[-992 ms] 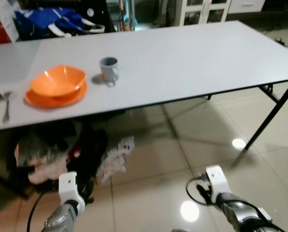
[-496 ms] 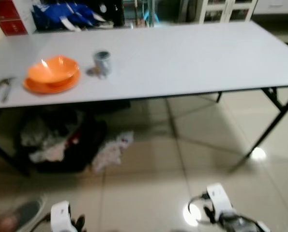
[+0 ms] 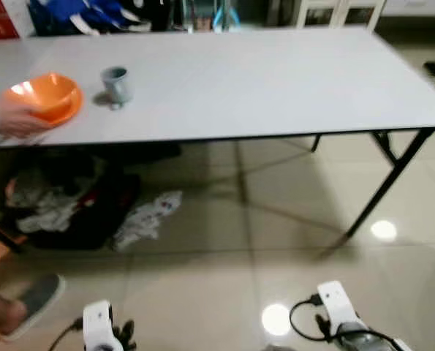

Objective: Setting the table

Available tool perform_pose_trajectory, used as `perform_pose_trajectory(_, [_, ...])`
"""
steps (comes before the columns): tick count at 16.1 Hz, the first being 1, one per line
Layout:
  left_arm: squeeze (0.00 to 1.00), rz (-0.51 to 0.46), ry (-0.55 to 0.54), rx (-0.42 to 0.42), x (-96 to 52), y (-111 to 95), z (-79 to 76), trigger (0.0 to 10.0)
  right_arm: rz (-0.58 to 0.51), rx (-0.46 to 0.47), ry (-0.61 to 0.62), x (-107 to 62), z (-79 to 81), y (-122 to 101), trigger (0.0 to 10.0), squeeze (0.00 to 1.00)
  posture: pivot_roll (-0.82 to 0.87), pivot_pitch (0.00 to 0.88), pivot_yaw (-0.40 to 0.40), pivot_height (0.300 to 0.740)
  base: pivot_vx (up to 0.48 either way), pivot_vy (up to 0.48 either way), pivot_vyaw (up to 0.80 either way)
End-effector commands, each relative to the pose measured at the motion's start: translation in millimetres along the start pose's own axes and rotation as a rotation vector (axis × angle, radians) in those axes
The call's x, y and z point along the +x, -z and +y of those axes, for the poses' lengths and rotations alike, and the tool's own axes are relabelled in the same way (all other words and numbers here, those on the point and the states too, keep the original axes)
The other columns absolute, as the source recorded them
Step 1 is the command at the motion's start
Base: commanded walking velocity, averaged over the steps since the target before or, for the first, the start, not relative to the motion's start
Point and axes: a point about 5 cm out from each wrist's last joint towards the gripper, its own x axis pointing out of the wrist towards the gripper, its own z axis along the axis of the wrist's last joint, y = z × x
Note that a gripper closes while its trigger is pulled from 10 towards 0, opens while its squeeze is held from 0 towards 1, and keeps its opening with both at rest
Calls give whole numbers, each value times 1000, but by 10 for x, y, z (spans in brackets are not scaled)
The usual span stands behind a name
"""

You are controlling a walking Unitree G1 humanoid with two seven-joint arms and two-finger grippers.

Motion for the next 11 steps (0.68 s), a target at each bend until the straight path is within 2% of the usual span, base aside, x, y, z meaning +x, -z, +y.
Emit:
perform_pose_trajectory(1, [0,24,-16,12,-31,57,67,10000,11,7,-11,1,69,17,10000,0,-123,78,53,740,0,-431,0])
perform_pose_trajectory(6, [0,47,-11,24,-18,66,39,10000,26,-2,10,-2,42,46,10000,0,-128,71,48,740,0,-430,0])
perform_pose_trajectory(11, [0,71,-48,31,-18,95,45,10000,33,-17,13,-1,20,46,10000,0,-126,59,37,740,0,0,0])
